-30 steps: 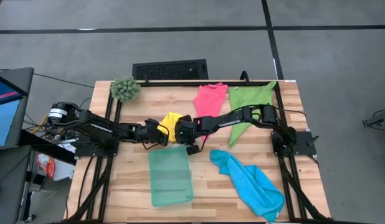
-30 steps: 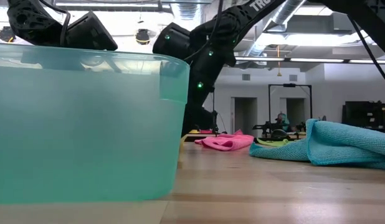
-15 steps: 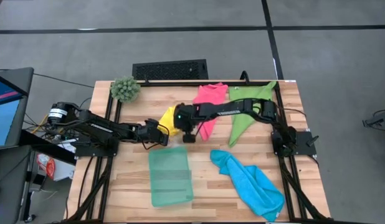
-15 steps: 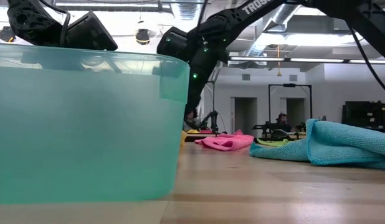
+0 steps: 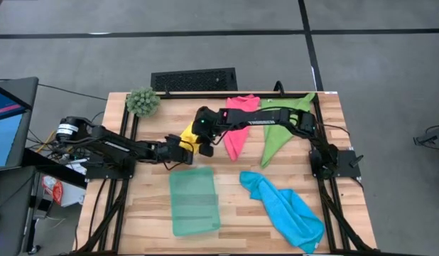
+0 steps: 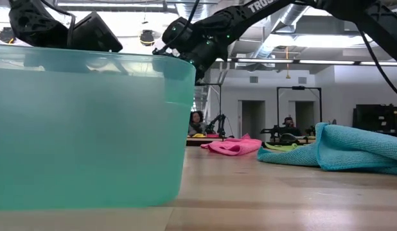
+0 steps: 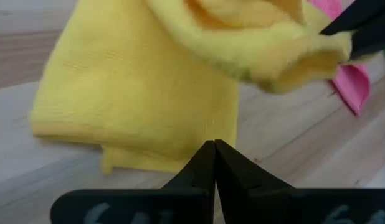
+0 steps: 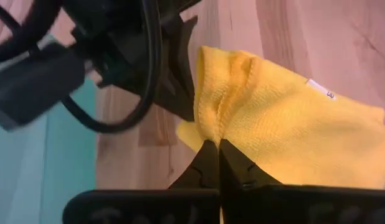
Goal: Fold microfiber towels
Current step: Fold the yellow towel
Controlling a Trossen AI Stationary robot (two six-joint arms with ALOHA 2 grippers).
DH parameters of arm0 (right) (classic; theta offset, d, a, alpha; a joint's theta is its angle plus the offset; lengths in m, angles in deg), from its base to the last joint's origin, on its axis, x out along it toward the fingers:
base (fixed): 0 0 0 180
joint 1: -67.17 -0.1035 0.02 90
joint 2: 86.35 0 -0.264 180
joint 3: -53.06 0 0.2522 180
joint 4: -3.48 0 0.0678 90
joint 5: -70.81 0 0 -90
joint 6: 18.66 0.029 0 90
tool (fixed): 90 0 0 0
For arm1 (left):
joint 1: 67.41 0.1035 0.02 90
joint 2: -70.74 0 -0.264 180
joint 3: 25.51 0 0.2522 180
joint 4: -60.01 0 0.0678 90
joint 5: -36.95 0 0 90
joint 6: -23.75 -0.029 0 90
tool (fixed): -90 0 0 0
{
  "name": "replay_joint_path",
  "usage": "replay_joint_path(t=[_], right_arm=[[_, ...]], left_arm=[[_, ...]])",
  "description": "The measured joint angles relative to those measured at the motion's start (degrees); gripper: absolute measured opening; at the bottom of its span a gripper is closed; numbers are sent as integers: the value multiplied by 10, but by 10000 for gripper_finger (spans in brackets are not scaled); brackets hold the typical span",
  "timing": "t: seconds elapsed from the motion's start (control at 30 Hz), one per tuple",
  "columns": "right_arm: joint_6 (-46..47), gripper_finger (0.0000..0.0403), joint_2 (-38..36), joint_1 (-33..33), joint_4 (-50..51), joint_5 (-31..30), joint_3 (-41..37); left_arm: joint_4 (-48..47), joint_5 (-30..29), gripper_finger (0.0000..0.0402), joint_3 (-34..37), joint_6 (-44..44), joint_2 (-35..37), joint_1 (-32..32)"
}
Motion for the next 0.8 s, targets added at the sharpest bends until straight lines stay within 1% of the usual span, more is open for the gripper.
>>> replay_joint_path(t=[0.13, 0.23, 0.3, 0.37, 0.5, 0.6, 0.7, 0.8], right_arm=[[15, 16, 5, -8, -13, 8, -4], [-7, 18, 4, -16, 3, -6, -4], [-21, 13, 4, -19, 16, -7, -4], [-25, 10, 4, -19, 16, -4, -4], [-15, 14, 4, -13, 17, -2, -4], [-8, 21, 5, -5, 28, 4, -4], [-8, 19, 4, 2, 32, 14, -4], [-7, 13, 4, 8, 33, 14, -4]], left_arm=[[60, 18, 0, 0, -2, -49, 0], [110, 36, 0, 0, -2, -86, -1], [139, 42, 0, -1, -9, -99, -3], [147, 53, 0, 0, -13, -98, -3], [122, 87, 0, 0, -28, -43, -4], [63, 88, 0, 0, -40, 28, -4], [-27, 73, 0, 0, -55, 109, -3], [-160, 34, 0, 0, -57, 178, -4]])
